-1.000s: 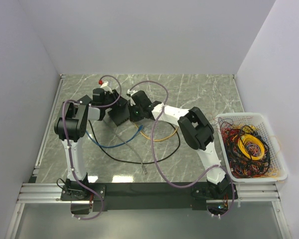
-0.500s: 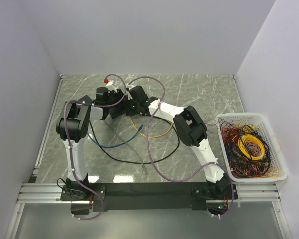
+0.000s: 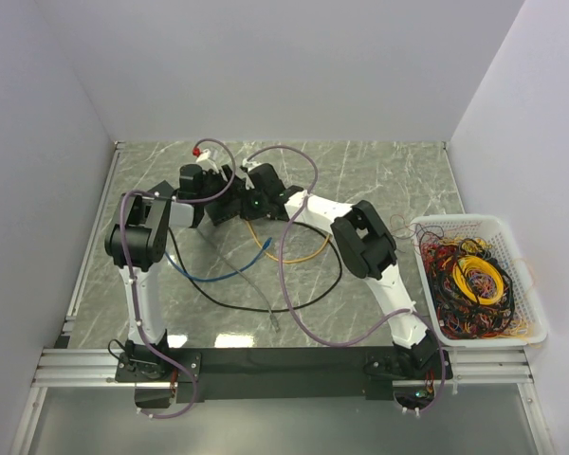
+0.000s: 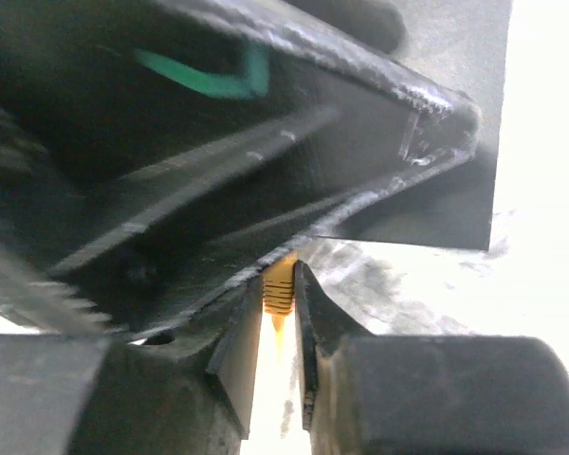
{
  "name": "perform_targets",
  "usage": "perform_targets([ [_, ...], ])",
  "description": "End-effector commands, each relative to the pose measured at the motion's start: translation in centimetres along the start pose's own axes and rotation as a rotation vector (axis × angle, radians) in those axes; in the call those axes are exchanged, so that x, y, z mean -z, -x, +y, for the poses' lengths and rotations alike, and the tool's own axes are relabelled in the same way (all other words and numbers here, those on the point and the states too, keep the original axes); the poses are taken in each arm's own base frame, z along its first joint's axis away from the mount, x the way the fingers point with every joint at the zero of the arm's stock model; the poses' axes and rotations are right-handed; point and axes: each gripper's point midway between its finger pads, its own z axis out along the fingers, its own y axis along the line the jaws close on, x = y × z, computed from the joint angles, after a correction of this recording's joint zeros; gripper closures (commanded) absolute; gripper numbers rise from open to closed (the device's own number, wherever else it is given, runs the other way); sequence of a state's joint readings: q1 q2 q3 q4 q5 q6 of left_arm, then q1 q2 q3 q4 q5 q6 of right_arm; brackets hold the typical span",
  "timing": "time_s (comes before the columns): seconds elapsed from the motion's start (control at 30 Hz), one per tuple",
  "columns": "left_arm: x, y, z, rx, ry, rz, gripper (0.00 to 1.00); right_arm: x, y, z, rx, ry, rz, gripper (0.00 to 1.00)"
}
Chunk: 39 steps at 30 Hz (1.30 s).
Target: Insert the plug into the switch port
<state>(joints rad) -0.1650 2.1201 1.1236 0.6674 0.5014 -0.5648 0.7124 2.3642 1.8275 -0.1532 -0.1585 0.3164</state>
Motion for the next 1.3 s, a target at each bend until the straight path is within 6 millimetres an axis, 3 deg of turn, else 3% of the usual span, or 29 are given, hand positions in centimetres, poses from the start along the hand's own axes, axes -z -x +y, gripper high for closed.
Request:
perform_targets([
  [0.0, 0.8, -6.2, 0.9, 0.099, 0.062, 0.172, 0.36, 2.1, 6.3, 1.2, 0.024, 0.024, -0.206, 0.72],
  [0.1, 0.9, -6.0, 1.0, 0.099, 0.070, 0.158, 0.29, 2.4, 5.8, 0.9, 0.026, 0.015, -0.198, 0.69],
  [0.3, 1.1, -5.6, 1.2, 0.107, 0.079, 0.139, 0.26, 2.6, 6.3, 1.2, 0.036, 0.027, -0.222, 0.53],
  [0.43, 1.3, -5.3, 1.3, 0.111, 0.085, 0.120, 0.22, 3.1, 6.3, 1.2, 0.035, 0.032, -0.228, 0.48],
  [0.77, 2.3, -4.7, 1.6, 0.148, 0.078, 0.072, 0.11, 5.8, 7.1, 1.6, 0.044, 0.026, -0.260, 0.45],
  [0.93, 3.1, -4.1, 1.6, 0.165, 0.060, 0.032, 0.09, 6.1, 6.9, -0.2, 0.023, -0.055, -0.261, 0.44],
  [1.07, 3.8, -3.7, 2.1, 0.204, 0.114, -0.008, 0.10, 6.0, 8.1, -2.5, -0.051, -0.085, -0.268, 0.44],
  [1.2, 5.9, -0.7, 0.8, 0.194, 0.175, -0.100, 0.10, 6.0, 9.0, -4.0, -0.105, -0.081, -0.266, 0.44],
  [1.27, 7.2, -0.3, 1.7, 0.195, 0.266, -0.143, 0.10, 5.9, 9.5, -4.3, -0.108, -0.082, -0.268, 0.44],
])
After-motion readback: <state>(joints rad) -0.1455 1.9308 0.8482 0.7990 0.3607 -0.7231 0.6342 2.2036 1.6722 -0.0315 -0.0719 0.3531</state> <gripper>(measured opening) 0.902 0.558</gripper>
